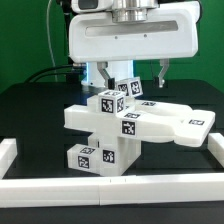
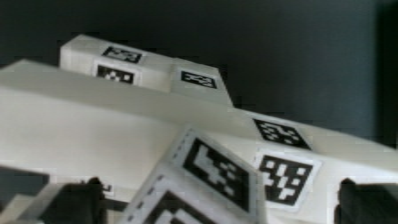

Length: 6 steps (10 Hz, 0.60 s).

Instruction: Assemble chair

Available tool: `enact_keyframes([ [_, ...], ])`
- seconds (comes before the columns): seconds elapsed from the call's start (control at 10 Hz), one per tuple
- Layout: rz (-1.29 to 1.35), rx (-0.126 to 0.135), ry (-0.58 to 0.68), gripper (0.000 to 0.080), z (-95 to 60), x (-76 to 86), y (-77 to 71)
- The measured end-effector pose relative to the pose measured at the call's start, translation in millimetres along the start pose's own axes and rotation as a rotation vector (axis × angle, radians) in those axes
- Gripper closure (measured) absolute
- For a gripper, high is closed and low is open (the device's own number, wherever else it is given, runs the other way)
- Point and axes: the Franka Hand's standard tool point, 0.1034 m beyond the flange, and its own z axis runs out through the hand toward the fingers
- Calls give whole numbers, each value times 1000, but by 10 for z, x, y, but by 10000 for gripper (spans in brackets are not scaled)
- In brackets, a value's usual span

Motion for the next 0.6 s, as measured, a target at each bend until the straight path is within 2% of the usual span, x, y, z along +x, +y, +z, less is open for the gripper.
enact_keyframes([
  [0.2, -160, -8, -1, 151, -1, 2, 7],
  [0.3, -320, -25, -3, 151, 4, -3, 0],
  [0.6, -557, -36, -6, 151, 30, -14, 27],
])
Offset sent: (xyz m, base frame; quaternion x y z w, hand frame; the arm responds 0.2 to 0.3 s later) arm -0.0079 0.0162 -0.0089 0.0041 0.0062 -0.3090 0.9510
